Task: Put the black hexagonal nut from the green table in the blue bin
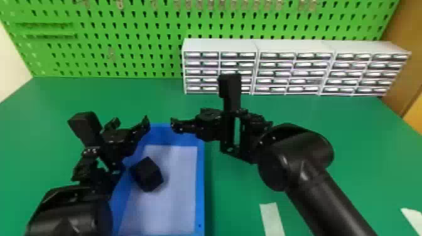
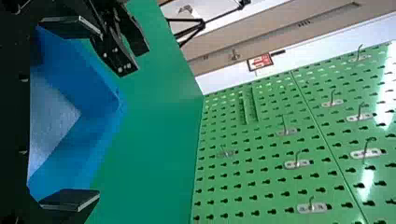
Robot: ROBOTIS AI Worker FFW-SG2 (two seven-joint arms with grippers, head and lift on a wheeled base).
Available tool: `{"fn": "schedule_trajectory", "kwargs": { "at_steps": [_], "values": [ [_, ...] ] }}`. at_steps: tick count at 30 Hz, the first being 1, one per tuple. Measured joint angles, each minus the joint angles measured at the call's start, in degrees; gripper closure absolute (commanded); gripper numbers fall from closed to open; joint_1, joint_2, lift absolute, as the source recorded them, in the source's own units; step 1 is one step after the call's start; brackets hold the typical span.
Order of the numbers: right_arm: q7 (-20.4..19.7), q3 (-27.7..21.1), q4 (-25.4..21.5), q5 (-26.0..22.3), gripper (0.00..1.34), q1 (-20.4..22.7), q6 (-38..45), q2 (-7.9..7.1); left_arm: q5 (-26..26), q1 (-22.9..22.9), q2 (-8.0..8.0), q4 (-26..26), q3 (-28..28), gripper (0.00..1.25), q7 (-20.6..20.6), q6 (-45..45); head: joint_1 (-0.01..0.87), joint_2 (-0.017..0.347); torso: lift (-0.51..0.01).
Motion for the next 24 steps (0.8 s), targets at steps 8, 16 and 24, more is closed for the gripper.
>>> {"fn": "schedule_trajectory", "kwargs": {
  "at_steps": [8,16,24],
  "values": [
    [0.01,-3.17,-0.66,2.42,0.10,0.63,0.62,-0.04,-0.16,-0.32,0.07,-1.01,-0.38,0.30,0.00,0.12,0.686,0.051,-0.097],
    [0.01,-6.70,-1.84,4.78,0.10,1.38,1.52,-0.28,-0.20,-0.48,0.17,-2.10,-0.41,0.30,0.00,0.80,0.686,0.051,-0.097],
    [0.01,-10.80,-3.58,7.95,0.10,2.32,2.11,-0.36,-0.26,-0.69,0.34,-2.86,-0.73,0.30,0.00,1.52,0.686,0.051,-0.097]
  ]
}}
